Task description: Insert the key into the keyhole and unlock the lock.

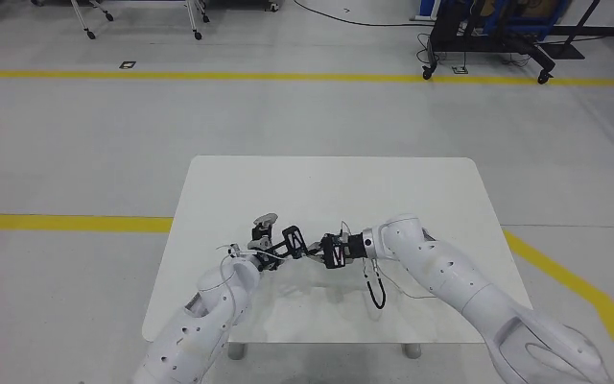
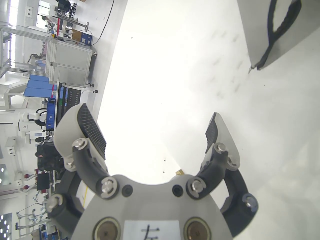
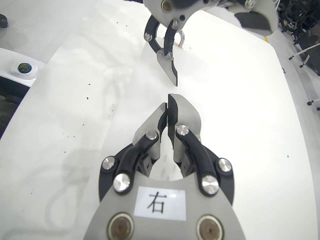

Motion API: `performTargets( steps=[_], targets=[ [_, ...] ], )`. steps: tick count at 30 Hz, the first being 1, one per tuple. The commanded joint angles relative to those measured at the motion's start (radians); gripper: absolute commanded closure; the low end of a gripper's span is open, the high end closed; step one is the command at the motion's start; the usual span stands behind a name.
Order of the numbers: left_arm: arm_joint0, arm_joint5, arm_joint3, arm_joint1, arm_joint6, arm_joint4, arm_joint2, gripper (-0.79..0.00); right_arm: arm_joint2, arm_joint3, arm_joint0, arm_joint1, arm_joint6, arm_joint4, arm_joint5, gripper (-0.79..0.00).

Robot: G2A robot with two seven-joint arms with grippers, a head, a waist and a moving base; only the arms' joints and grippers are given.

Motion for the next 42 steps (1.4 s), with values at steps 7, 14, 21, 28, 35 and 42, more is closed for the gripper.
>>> performTargets(
  steps=[7,14,21,28,35,42],
  targets=[
    [-0.006,0.080,0.010,-0.011,0.015,-0.026,-0.004,-0.785,0.050,-0.037,-0.039,0.028,-0.001,0.026,0.014,0.000],
    [-0.001,0.106,-0.001,-0.012,0.020,-0.055,-0.020,-0.785,0.067,-0.041,-0.049,0.037,-0.009,0.031,0.017,0.000],
    [0.048,0.138,-0.035,-0.004,0.210,-0.303,-0.155,-0.785,0.079,-0.053,-0.066,0.035,-0.012,0.079,0.035,0.000],
    [0.111,-0.090,0.027,0.014,0.486,-0.742,-0.344,-0.785,0.117,0.021,-0.080,0.030,-0.256,0.258,-0.035,0.000],
    [0.111,-0.125,0.049,0.014,0.491,-0.806,-0.354,-0.785,0.109,0.053,-0.067,0.024,-0.296,0.262,-0.037,0.000],
    [0.051,-0.375,0.201,0.000,0.502,-1.194,-0.298,-0.785,0.115,0.040,-0.084,0.024,-0.301,0.296,-0.032,0.000]
  ],
)
